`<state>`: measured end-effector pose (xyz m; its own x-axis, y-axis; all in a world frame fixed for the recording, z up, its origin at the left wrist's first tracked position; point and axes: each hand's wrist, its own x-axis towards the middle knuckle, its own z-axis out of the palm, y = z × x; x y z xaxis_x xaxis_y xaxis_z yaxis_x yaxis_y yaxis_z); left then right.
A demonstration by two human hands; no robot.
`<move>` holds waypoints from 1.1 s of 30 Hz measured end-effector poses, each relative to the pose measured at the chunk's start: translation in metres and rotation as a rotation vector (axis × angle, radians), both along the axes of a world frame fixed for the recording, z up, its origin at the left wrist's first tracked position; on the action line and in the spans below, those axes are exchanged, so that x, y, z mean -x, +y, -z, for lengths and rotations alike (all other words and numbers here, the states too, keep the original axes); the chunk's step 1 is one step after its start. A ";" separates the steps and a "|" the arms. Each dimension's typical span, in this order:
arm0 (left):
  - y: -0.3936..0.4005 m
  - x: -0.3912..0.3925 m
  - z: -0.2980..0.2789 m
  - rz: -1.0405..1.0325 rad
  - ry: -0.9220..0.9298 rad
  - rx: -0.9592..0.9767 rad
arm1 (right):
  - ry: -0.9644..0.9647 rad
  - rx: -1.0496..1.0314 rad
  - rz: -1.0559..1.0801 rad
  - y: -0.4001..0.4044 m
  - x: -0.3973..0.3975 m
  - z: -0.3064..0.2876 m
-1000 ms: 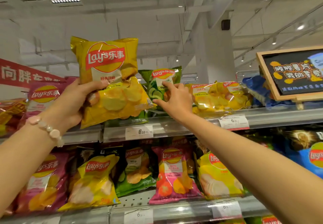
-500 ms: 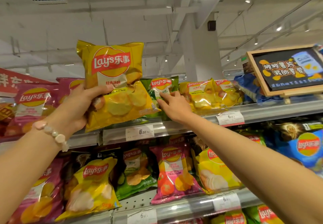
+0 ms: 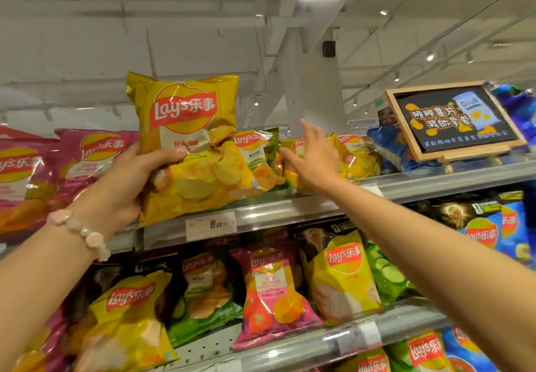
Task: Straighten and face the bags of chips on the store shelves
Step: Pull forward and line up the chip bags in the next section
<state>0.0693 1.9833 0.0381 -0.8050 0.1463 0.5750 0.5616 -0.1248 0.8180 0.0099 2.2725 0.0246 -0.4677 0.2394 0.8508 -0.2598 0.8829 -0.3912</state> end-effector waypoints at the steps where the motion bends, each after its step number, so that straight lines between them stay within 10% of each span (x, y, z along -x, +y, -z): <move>1: 0.002 0.001 0.000 0.007 0.001 0.001 | -0.065 0.091 0.053 0.016 0.001 -0.003; 6: 0.019 0.007 -0.004 -0.014 -0.009 -0.016 | -0.497 0.471 -0.200 0.064 0.015 -0.007; 17: 0.085 0.008 -0.004 -0.018 -0.034 0.009 | -0.695 0.227 -0.549 0.092 0.009 -0.014; 23: 0.143 0.005 -0.005 -0.036 -0.023 -0.009 | -0.292 0.396 -0.722 0.102 -0.024 -0.032; 33: 0.244 0.013 -0.010 -0.020 0.015 -0.027 | -0.297 0.202 -0.947 0.141 -0.067 -0.038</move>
